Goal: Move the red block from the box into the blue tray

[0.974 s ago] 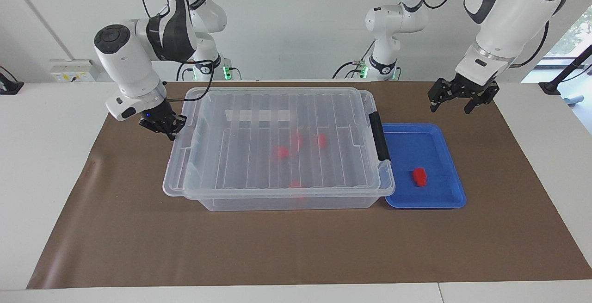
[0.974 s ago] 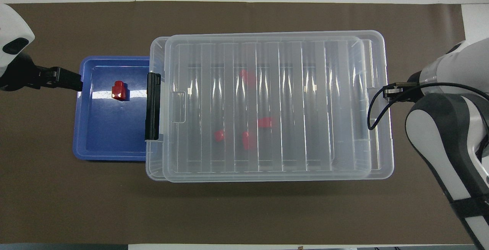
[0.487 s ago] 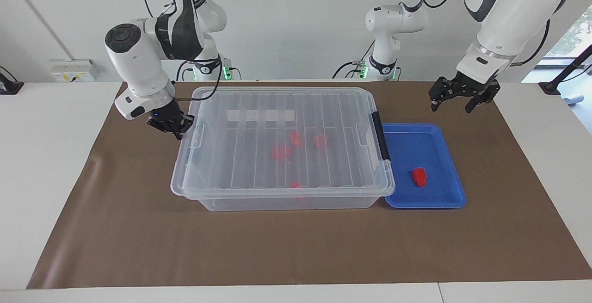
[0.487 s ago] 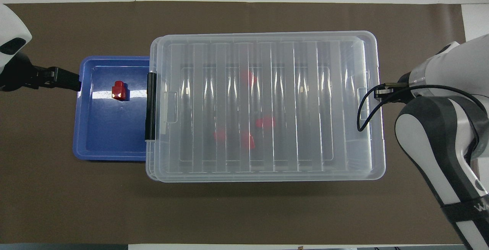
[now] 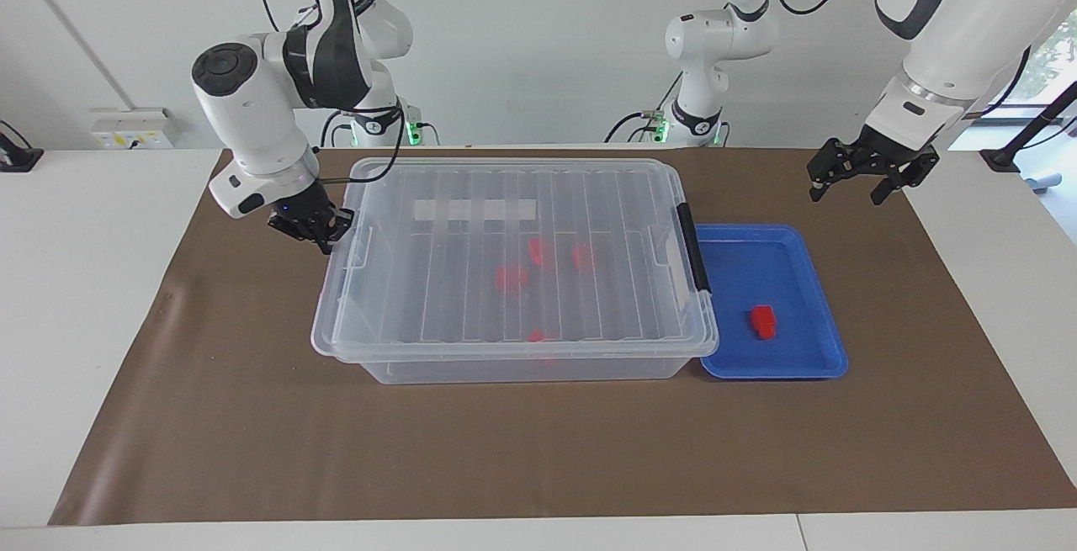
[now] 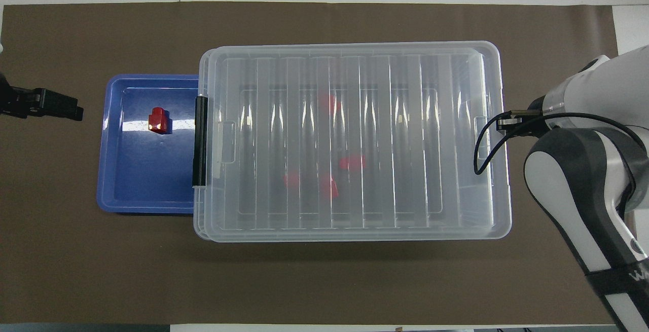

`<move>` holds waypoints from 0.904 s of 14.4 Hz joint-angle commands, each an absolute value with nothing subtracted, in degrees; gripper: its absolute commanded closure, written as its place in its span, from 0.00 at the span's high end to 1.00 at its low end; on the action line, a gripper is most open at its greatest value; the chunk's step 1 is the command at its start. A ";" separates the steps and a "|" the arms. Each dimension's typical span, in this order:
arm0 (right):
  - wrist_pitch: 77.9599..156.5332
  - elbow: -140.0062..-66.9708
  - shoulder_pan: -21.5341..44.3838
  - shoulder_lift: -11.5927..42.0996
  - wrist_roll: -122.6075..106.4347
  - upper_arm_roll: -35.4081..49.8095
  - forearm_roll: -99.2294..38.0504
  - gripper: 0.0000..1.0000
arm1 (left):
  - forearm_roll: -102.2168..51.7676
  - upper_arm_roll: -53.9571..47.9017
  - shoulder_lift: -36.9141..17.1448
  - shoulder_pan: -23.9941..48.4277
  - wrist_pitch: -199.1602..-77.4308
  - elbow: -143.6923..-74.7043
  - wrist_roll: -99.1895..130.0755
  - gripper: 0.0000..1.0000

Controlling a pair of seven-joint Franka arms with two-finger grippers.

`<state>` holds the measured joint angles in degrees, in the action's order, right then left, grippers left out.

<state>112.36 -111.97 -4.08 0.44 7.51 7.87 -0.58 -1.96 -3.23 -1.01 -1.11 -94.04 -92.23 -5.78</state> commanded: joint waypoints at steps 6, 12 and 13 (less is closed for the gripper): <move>112.15 -113.12 -4.13 -0.79 8.61 8.09 -0.88 0.00 | -3.43 0.44 -0.26 1.76 -89.30 -90.09 -7.03 1.00; 111.80 -112.85 -3.43 -0.70 8.53 8.09 -0.88 0.00 | -4.48 0.09 0.17 1.85 -88.94 -90.61 -7.03 1.00; 110.58 -112.07 -3.51 -0.53 8.53 8.09 -0.88 0.00 | -4.48 -0.09 0.26 1.85 -89.12 -90.62 -6.94 1.00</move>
<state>112.25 -111.96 -3.76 0.43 7.51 7.88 -0.58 -3.16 -0.94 -0.57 0.93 -90.24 -90.76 -6.11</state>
